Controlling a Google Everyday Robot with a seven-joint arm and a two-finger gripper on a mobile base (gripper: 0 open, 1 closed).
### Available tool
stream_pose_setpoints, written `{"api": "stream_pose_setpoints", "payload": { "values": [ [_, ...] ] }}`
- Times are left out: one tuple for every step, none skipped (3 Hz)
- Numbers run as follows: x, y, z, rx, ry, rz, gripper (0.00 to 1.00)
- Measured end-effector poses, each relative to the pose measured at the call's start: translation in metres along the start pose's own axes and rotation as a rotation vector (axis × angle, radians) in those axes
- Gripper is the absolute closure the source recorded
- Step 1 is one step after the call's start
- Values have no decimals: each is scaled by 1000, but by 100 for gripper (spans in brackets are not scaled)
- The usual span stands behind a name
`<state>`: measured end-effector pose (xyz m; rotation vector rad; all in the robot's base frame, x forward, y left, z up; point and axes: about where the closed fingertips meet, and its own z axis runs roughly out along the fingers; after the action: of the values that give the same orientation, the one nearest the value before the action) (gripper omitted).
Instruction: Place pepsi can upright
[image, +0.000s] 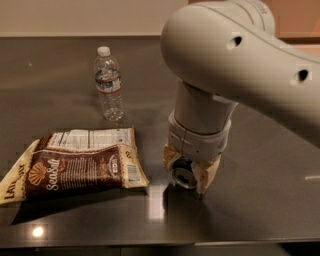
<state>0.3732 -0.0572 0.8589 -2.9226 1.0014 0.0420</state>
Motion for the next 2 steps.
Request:
{"api": "stream_pose_setpoints", "payload": {
  "values": [
    [6, -11, -32, 58, -96, 115, 100],
    [10, -18, -61, 119, -220, 222, 100]
  ]
}}
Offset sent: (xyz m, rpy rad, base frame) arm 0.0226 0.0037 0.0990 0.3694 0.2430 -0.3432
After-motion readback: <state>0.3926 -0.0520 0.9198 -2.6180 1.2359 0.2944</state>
